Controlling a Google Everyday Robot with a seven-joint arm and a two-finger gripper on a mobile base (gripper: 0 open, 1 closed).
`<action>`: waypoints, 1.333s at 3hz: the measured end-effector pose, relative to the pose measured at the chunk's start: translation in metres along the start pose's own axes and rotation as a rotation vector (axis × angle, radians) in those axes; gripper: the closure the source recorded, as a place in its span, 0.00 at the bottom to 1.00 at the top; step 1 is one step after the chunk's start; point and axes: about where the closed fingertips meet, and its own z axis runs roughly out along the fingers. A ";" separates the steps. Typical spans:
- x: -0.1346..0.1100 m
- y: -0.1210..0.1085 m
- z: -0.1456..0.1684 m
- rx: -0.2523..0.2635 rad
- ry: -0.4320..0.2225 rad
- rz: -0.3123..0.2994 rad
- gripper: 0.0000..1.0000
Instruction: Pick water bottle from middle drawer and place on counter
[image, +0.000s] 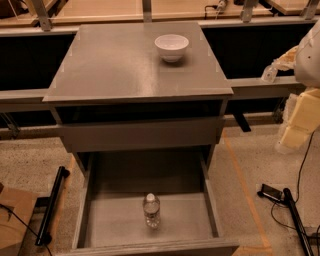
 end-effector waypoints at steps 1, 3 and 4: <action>-0.001 -0.001 -0.001 0.007 -0.003 -0.001 0.00; 0.021 -0.011 0.051 -0.001 -0.079 0.050 0.00; 0.021 -0.011 0.051 -0.001 -0.079 0.050 0.00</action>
Offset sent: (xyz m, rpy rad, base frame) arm 0.0258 -0.0132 -0.0322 0.0377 -0.0429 -0.0211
